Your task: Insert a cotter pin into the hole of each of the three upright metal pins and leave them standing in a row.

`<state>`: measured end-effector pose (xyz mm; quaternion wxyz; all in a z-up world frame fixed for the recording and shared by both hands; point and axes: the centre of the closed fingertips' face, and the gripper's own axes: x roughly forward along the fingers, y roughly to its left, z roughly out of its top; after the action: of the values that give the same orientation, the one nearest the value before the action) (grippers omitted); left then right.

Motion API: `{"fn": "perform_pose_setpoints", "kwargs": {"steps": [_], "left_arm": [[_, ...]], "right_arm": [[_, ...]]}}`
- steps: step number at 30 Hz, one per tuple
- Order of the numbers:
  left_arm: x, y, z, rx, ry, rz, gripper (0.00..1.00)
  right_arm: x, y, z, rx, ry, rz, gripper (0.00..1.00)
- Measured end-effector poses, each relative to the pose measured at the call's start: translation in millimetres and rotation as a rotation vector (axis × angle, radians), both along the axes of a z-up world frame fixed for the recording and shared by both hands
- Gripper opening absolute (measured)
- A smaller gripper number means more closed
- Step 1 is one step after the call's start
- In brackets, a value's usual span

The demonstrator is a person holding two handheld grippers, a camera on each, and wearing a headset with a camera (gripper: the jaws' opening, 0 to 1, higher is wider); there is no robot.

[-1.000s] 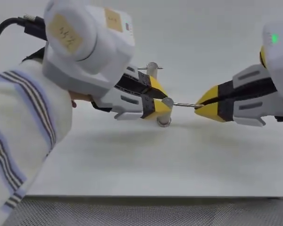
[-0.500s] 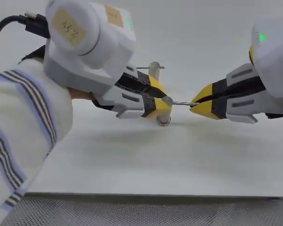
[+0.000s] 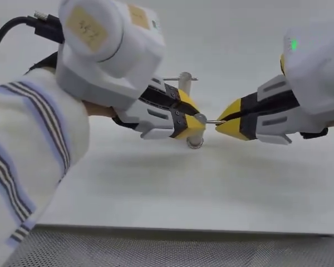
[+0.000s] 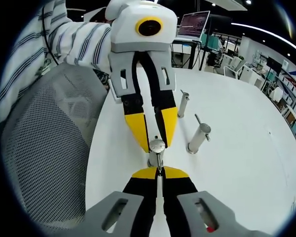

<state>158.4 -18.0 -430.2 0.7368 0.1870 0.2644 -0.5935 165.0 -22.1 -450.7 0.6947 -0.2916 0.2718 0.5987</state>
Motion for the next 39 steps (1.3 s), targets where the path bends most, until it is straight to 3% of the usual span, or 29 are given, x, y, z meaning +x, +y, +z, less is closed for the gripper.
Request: {"fn": "perform_pose_setpoints", "kwargs": {"steps": [10,13,17,21,26,39], "left_arm": [[-0.3,-2.1,0.6,-0.006,-0.006,0.009,0.09],[0.1,-3.5,1.0,-0.007,-0.010,0.009,0.09],[2.6,-2.6,0.3,-0.009,-0.009,0.011,0.09],[3.0,-3.4,0.3,-0.010,-0.012,0.012,0.09],[3.4,-3.7,0.0,-0.013,-0.008,0.021,0.09],[9.3,0.7,-3.8,-0.018,-0.009,0.035,0.09]], "right_arm": [[2.5,8.1,-1.0,0.015,-0.025,0.034,0.01],[9.8,1.4,-4.0,-0.002,-0.055,0.010,0.21],[4.9,-1.6,-2.5,0.005,-0.024,0.010,0.07],[1.9,-2.0,-2.3,-0.002,-0.026,0.014,0.09],[3.4,-0.3,0.7,0.007,-0.026,0.007,0.00],[4.0,2.4,1.1,-0.016,-0.043,0.017,0.00]]}}
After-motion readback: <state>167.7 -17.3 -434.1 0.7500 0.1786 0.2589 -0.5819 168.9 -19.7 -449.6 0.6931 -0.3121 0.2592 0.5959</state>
